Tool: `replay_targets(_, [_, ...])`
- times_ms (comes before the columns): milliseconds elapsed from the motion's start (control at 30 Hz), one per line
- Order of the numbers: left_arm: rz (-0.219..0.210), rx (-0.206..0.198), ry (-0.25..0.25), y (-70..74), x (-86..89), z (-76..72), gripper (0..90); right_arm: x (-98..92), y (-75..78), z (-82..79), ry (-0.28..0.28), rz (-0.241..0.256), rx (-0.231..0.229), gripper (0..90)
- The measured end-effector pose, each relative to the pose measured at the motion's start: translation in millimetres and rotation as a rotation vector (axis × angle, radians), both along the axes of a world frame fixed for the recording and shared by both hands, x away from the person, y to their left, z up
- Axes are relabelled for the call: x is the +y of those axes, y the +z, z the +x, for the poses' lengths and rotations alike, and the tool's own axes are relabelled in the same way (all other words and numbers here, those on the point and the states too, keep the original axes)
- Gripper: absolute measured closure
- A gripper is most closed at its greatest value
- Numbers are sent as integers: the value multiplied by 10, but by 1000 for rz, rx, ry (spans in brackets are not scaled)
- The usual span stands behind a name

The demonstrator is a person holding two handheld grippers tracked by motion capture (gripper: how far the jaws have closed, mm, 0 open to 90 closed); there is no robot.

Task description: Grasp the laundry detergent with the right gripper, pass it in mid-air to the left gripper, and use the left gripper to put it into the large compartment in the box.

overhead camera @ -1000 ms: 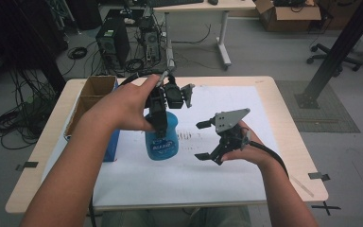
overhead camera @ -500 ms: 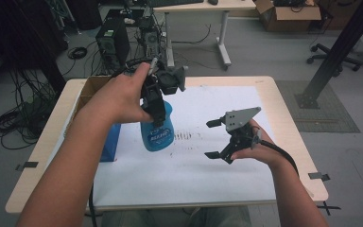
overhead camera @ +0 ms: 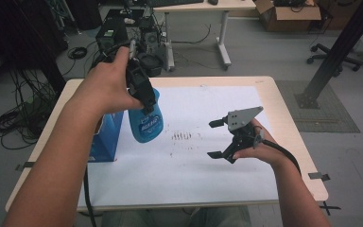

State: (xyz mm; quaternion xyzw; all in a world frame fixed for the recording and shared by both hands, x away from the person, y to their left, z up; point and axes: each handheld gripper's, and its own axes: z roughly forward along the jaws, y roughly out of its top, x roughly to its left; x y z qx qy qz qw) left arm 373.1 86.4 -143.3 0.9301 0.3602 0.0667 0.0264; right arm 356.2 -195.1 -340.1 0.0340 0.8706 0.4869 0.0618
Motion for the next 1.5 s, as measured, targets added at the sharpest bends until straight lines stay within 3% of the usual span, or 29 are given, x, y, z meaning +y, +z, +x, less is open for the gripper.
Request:
replay_targets(300, [-17,-21,98,199,158,58,380,13,-30,29,4,-24,8,3])
replay_targets(633, [-33,-30,152,367,340,119,380,-42,34,78,8,-83,-11,6])
replay_targets(1000, [-40,-37,228,483,604,186,380,-76,271,196,26,-241,-49,26])
replay_targets(1500, [-33,-47,350,544,904,287,380,-21,588,365,43,-504,-40,36])
